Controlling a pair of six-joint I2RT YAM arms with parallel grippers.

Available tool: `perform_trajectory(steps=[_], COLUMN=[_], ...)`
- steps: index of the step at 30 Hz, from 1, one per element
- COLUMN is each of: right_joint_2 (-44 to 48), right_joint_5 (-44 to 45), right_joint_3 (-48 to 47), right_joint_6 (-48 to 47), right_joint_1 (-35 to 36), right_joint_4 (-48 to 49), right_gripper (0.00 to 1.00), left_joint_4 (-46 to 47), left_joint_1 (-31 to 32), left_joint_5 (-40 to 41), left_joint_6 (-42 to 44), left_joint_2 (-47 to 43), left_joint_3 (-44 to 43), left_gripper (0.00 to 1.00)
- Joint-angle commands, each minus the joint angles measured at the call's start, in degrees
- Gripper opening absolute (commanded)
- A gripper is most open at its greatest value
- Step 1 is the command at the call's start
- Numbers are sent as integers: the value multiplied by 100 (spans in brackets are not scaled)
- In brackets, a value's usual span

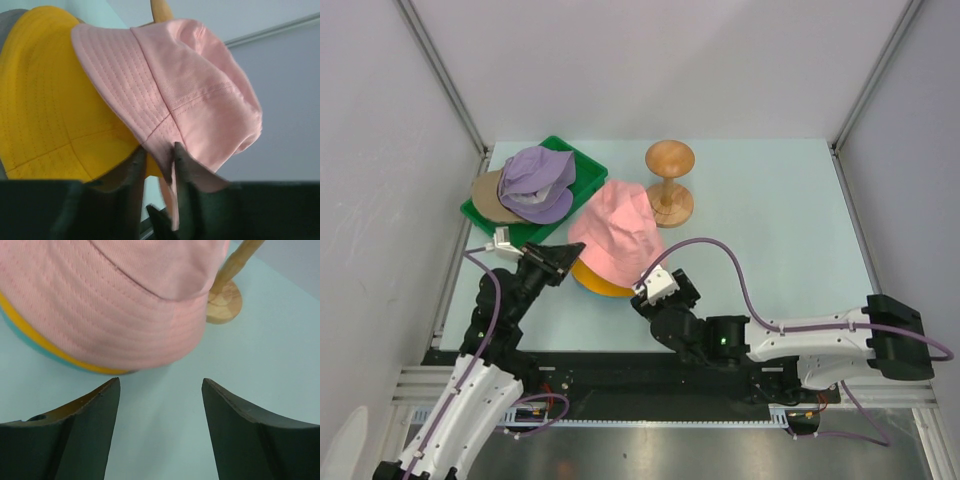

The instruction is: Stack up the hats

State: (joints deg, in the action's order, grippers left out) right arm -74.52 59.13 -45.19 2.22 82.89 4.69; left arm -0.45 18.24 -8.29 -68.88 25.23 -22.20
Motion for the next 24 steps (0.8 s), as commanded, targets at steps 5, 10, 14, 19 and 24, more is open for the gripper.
perform_trajectory(steps=[5, 10, 14, 19, 24], right_joint_2=[955, 1642, 1880, 1425, 668], right_joint_5=[-841, -1008, -3363, -5980, -7757], right_joint_3=[-262, -736, -1018, -1264, -1370], right_joint_6=[1620, 2327, 2231, 2528, 3029], right_joint_1=[456, 273, -1272, -3374, -4622], right_joint_4=[-2251, -3342, -3045, -2115, -1253], right_gripper=[73, 73, 73, 72, 70], left_joint_4=[-622, -1132, -1282, -1098, -1098], left_joint_1=[-286, -532, -751, -971, -1120], left_joint_5=[-119, -401, -532, -823, -744], left_joint_6=[251, 955, 1149, 1421, 1816], left_joint_2=[-89, 17, 8, 315, 614], left_joint_3=[-65, -83, 66, 163, 128], left_gripper=[0, 0, 0, 0, 0])
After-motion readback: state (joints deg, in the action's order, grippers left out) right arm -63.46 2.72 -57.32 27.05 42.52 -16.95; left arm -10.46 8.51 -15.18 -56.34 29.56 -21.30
